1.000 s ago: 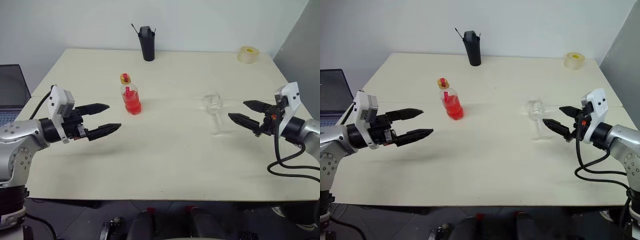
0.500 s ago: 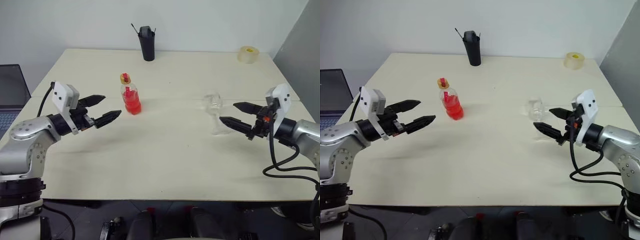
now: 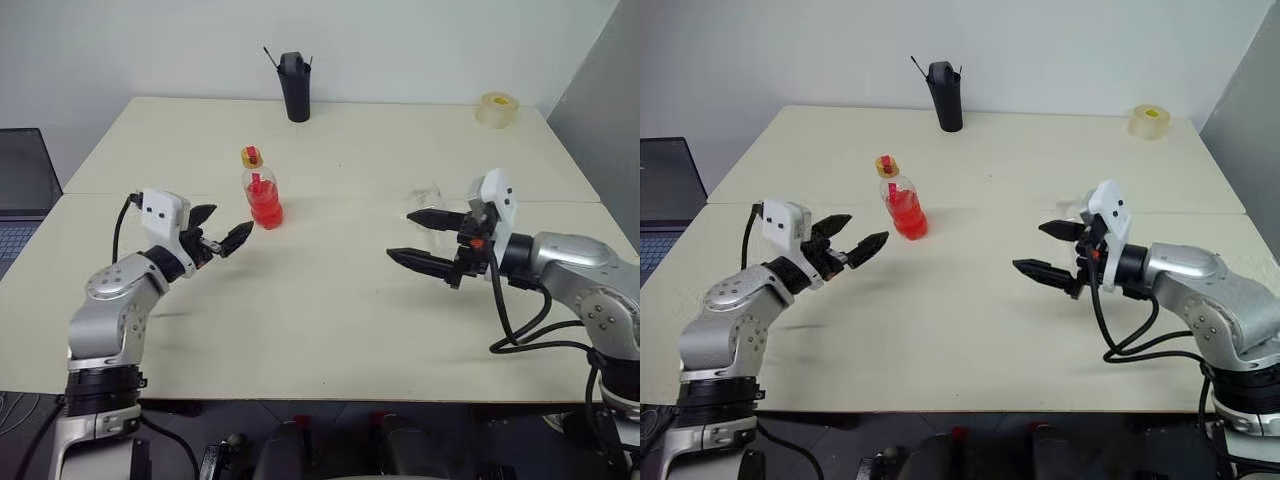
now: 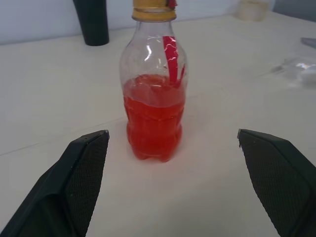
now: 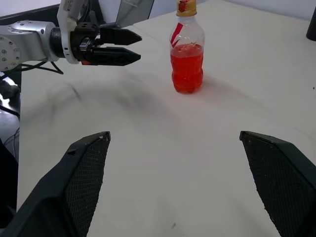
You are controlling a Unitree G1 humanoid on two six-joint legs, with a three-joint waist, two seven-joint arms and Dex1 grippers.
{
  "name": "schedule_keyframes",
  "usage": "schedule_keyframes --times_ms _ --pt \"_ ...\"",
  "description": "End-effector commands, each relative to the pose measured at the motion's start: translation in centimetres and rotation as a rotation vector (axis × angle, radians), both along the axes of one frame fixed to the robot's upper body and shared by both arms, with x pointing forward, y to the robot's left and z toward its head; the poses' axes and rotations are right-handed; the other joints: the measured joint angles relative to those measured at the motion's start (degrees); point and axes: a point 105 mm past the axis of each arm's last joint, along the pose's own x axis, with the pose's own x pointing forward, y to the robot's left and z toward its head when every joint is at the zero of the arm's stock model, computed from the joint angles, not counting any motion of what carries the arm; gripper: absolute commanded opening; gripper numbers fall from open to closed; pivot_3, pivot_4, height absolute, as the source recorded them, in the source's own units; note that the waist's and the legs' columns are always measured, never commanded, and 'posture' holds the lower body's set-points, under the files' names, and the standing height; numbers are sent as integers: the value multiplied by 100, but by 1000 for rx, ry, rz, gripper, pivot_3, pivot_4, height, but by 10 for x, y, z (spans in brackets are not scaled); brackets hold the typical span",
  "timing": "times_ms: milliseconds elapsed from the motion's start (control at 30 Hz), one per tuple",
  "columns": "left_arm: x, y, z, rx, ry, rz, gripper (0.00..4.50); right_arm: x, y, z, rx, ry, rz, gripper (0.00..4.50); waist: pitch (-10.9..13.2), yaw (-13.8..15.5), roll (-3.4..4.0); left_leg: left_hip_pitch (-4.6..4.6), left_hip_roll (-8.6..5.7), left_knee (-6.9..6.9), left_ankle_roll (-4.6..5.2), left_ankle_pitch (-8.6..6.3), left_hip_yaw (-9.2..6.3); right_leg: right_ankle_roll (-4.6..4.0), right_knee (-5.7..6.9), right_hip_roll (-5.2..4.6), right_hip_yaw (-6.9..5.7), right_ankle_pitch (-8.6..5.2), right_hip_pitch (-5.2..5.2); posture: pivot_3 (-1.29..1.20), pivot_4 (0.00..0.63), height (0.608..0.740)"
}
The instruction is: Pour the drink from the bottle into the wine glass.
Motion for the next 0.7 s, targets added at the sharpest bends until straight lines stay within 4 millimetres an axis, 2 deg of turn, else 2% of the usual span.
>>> schedule_keyframes --times_ms 33,267,467,700 --pt "10 -11 8 26 -45 34 4473 -2 7 14 9 -71 24 4500 -1 1 -1 0 0 1 0 0 -1 0 0 0 -1 0 0 0 150 740" --pt "35 -34 9 26 -27 43 4473 -5 15 14 9 -78 47 4500 -1 2 -2 -2 -3 3 -1 0 -2 0 2 1 -3 0 0 0 150 740" --pt "47 -33 8 46 -31 84 4473 -8 18 14 8 -82 53 4500 -1 -22 -1 0 1 2 -1 1 -2 0 4 3 -3 0 -2 0 150 740" --pt "47 -29 6 27 -39 105 4473 -7 17 13 1 -86 39 4500 -1 -1 -2 -2 -3 3 -3 1 -3 0 3 0 -3 0 -2 0 150 740"
